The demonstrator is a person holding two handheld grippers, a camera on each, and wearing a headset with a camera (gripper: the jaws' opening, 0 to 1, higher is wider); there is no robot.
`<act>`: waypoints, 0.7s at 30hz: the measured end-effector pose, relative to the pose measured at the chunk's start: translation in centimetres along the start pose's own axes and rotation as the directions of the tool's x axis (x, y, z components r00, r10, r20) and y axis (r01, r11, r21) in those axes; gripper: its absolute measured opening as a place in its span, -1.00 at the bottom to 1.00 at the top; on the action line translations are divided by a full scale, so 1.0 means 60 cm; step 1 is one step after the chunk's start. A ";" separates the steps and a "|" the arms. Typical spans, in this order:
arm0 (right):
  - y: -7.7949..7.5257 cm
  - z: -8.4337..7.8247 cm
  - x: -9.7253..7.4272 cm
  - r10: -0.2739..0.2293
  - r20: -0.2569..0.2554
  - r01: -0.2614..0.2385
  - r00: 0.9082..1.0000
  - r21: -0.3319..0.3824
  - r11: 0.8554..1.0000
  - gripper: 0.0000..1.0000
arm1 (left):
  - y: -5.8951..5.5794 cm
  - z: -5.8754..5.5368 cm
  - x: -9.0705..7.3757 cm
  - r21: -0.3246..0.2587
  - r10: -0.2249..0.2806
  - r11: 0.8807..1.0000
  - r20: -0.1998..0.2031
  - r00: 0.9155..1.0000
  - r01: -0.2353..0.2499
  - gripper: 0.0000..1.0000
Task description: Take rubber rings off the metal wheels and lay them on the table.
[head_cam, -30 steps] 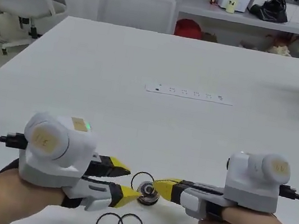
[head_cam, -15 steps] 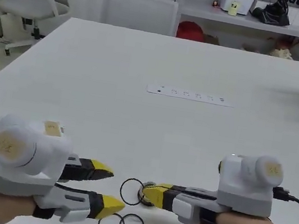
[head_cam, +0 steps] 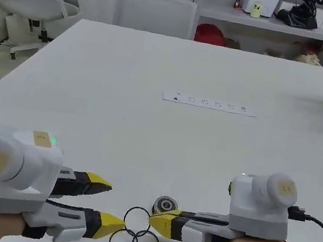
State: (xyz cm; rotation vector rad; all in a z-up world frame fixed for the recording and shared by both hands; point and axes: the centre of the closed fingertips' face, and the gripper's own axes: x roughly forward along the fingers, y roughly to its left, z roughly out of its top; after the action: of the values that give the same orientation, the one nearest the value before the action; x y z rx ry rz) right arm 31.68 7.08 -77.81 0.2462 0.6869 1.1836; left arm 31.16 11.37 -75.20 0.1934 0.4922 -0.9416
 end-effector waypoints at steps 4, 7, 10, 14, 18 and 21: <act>-0.007 -0.006 0.002 -0.008 -0.012 0.008 1.000 0.008 1.000 -1.00 | -0.002 -0.002 0.001 -0.003 -0.002 1.000 0.000 1.000 0.002 -0.18; -0.009 -0.011 0.003 -0.011 -0.023 0.011 1.000 0.012 1.000 -1.00 | -0.003 -0.002 0.001 -0.004 -0.003 1.000 -0.001 1.000 0.003 -0.18; -0.011 -0.014 0.005 -0.020 -0.029 0.020 0.999 0.002 1.000 -1.00 | -0.003 -0.004 0.002 -0.005 -0.001 1.000 -0.002 1.000 0.001 -0.18; -0.014 -0.013 0.007 -0.029 -0.031 0.029 0.999 -0.007 1.000 -1.00 | -0.002 -0.005 0.002 -0.007 0.001 1.000 -0.003 1.000 -0.001 -0.18; -0.018 -0.015 0.009 -0.040 -0.040 0.039 0.998 -0.021 0.999 -0.97 | -0.002 -0.008 0.001 -0.008 0.002 1.000 -0.006 1.000 -0.002 -0.18; -0.019 -0.020 0.011 -0.049 -0.058 0.046 0.997 -0.056 0.997 -0.94 | -0.002 -0.010 0.001 -0.009 0.001 1.000 -0.009 1.000 -0.001 -0.19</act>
State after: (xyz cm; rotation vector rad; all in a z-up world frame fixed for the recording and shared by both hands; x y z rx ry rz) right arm 31.96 7.04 -79.59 0.1485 0.7080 1.1664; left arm 30.88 11.47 -75.75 0.1897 0.5042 -0.9375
